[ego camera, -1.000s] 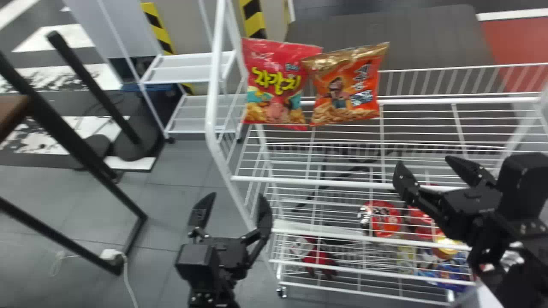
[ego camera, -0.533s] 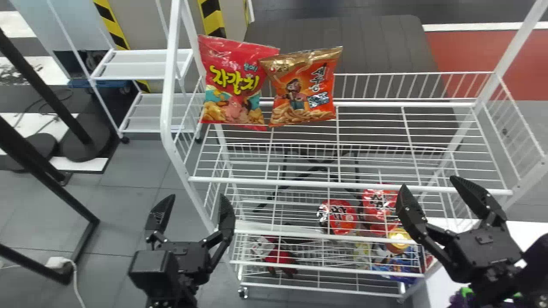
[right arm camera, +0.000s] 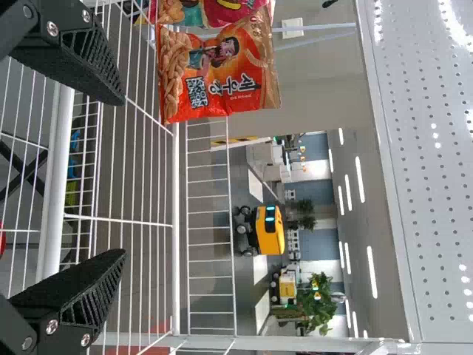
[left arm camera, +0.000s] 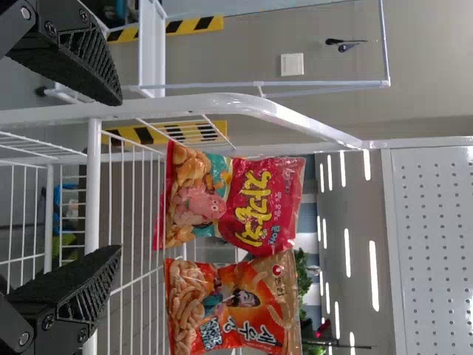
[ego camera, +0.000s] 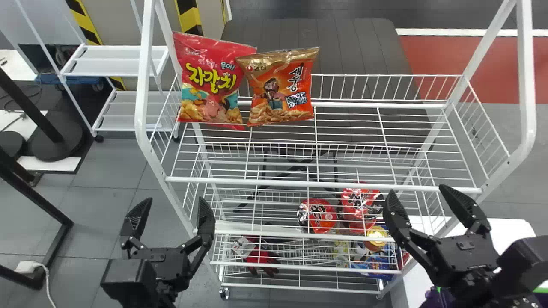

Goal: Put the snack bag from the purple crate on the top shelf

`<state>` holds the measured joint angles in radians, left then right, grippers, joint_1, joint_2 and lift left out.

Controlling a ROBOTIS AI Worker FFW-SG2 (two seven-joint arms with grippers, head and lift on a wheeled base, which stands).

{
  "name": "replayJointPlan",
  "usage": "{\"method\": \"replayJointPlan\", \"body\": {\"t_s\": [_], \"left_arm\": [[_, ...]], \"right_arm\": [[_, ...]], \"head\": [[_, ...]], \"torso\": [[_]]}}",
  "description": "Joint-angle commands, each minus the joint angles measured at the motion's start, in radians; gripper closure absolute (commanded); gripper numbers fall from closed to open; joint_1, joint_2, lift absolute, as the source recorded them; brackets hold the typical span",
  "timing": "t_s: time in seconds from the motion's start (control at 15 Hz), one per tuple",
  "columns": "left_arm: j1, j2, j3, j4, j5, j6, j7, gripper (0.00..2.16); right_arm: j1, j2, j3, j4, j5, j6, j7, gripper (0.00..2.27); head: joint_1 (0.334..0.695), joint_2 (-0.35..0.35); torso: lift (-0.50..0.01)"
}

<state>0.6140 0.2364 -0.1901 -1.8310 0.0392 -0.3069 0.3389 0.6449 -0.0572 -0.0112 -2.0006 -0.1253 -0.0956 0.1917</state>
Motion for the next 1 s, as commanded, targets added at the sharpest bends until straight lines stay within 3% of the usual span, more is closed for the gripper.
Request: {"method": "replayJointPlan", "body": {"t_s": [0.0,0.93], "left_arm": [[0.007,0.000,0.000,-0.005,-0.002,-0.001,0.002,0.12],[0.010,-0.002,0.003,-0.010,-0.009,0.009,0.002,0.12]], "right_arm": [[0.002,0.000,0.000,-0.007,0.001,0.006,0.000,0.10],[0.005,0.000,0.016,-0.006,0.013,0.003,-0.001,0.11]], "head": [[0.695,0.040],[0.695,0.052]], "torso": [[-0.001],[-0.001]]}}
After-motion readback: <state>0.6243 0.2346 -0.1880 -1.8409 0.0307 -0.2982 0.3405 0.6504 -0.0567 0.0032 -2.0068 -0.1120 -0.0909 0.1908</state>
